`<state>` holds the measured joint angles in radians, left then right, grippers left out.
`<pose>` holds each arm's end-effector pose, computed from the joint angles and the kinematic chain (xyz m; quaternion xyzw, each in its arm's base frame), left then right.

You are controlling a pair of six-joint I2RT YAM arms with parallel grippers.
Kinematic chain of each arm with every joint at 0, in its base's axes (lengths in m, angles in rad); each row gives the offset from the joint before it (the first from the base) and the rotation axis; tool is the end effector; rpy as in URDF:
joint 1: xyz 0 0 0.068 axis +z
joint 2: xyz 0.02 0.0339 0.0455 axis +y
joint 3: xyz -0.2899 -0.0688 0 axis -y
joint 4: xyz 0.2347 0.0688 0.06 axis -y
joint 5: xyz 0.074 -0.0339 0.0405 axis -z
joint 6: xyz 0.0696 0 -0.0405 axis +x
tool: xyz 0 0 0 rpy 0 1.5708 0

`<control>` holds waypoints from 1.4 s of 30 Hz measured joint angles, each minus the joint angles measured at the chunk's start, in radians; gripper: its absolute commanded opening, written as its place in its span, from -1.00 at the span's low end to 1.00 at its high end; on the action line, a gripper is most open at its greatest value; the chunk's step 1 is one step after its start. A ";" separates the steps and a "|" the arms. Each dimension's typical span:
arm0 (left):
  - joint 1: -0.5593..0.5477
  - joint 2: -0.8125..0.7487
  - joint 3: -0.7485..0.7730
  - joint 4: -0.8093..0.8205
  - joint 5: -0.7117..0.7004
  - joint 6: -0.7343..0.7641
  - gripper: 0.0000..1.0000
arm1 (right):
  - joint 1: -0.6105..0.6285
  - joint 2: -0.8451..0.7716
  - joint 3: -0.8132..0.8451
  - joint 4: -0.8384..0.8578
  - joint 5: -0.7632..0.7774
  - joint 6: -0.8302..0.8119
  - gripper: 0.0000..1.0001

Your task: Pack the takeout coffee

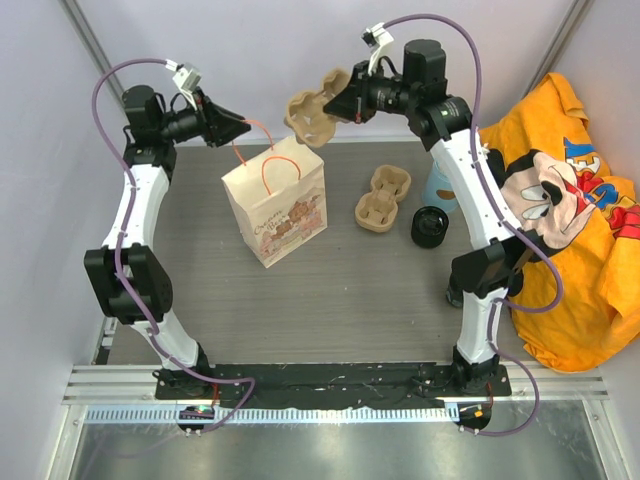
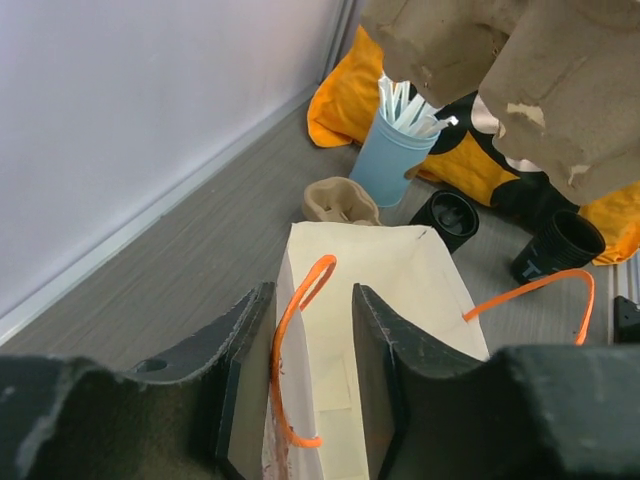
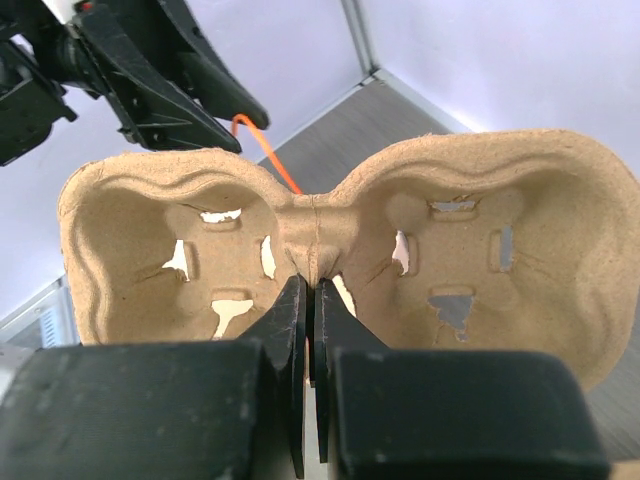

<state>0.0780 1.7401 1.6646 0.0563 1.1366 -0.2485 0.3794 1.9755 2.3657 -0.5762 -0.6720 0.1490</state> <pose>0.4143 -0.0310 0.4394 0.2741 0.6549 -0.4331 0.5554 0.4063 0.2086 0.5010 -0.2926 0.6977 0.4024 0.5155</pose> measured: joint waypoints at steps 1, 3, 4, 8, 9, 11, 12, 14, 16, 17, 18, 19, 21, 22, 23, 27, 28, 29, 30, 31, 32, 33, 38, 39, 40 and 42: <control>0.000 0.000 -0.003 -0.004 0.006 0.002 0.08 | 0.006 0.005 0.002 0.002 -0.005 0.006 -0.98; -0.002 0.000 -0.005 -0.023 0.012 0.020 -0.12 | 0.016 0.015 0.006 0.004 -0.014 0.017 -0.98; -0.003 0.000 -0.006 -0.038 0.013 0.028 -0.25 | 0.019 0.019 0.008 0.005 -0.019 0.021 -0.98; -0.004 0.000 -0.006 -0.097 0.012 0.072 -0.63 | 0.029 0.028 0.014 0.008 -0.038 0.042 -0.98; -0.004 0.000 -0.007 -0.104 0.013 0.079 -0.72 | 0.030 0.028 0.014 0.010 -0.042 0.046 -0.98; -0.004 0.000 -0.008 -0.119 0.013 0.093 -0.77 | 0.037 0.028 0.015 0.022 -0.052 0.056 -0.98; -0.004 0.000 -0.008 -0.124 0.013 0.097 -0.78 | 0.039 0.028 0.015 0.026 -0.055 0.060 -0.98; -0.004 -0.001 -0.009 -0.137 0.012 0.101 -0.78 | 0.045 0.028 0.015 0.031 -0.060 0.069 -0.98; -0.006 -0.006 -0.014 -0.145 0.010 0.104 -0.80 | 0.055 0.028 0.015 0.034 -0.062 0.077 -0.98; -0.006 -0.010 -0.018 -0.149 0.008 0.103 -0.81 | 0.062 0.028 0.015 0.037 -0.062 0.082 -0.98; -0.007 -0.016 -0.022 -0.157 0.006 0.103 -0.80 | 0.071 0.028 0.015 0.039 -0.062 0.087 -0.98; -0.010 -0.024 -0.027 -0.167 0.002 0.104 -0.81 | 0.081 0.028 0.015 0.039 -0.061 0.091 -0.98; -0.014 -0.039 -0.032 -0.183 -0.008 0.103 -0.81 | 0.100 0.029 0.015 0.043 -0.060 0.095 -0.98; -0.018 -0.047 -0.033 -0.190 -0.014 0.101 -0.82 | 0.110 0.030 0.016 0.046 -0.060 0.098 -0.98; -0.022 -0.054 -0.034 -0.195 -0.022 0.100 -0.84 | 0.118 0.034 0.019 0.046 -0.059 0.101 -0.98; -0.045 -0.083 -0.046 -0.217 -0.060 0.092 -0.87 | 0.144 0.050 0.021 0.054 -0.059 0.121 -0.98; -0.052 -0.090 -0.048 -0.227 -0.069 0.092 -0.87 | 0.148 0.055 0.021 0.055 -0.059 0.126 -0.98; -0.058 -0.095 -0.051 -0.235 -0.079 0.091 -0.88 | 0.151 0.061 0.021 0.057 -0.059 0.135 -0.98; -0.061 -0.100 -0.051 -0.244 -0.090 0.091 -0.88 | 0.152 0.066 0.021 0.059 -0.060 0.142 -0.98; -0.065 -0.104 -0.051 -0.251 -0.099 0.090 -0.89 | 0.154 0.070 0.021 0.061 -0.060 0.149 -0.98; -0.067 -0.108 -0.052 -0.257 -0.110 0.090 -0.90 | 0.155 0.074 0.020 0.064 -0.061 0.159 -0.98; -0.074 -0.111 -0.052 -0.262 -0.126 0.089 -0.90 | 0.156 0.079 0.017 0.069 -0.064 0.169 -0.98; -0.096 -0.116 -0.054 -0.281 -0.187 0.080 -0.91 | 0.156 0.080 -0.037 0.111 -0.086 0.222 -0.98; -0.098 -0.116 -0.056 -0.285 -0.197 0.077 -0.91 | 0.156 0.080 -0.048 0.113 -0.089 0.229 -0.98; -0.099 -0.116 -0.058 -0.287 -0.203 0.075 -0.91 | 0.157 0.080 -0.056 0.114 -0.090 0.235 -0.98; -0.102 -0.116 -0.059 -0.294 -0.223 0.071 -0.91 | 0.159 0.080 -0.068 0.121 -0.090 0.245 -0.98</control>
<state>-0.0242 1.6245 1.6054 -0.2382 0.9134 -0.1776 0.5381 2.0560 2.2974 -0.4557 -0.7620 0.3943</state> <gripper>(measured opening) 0.067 0.040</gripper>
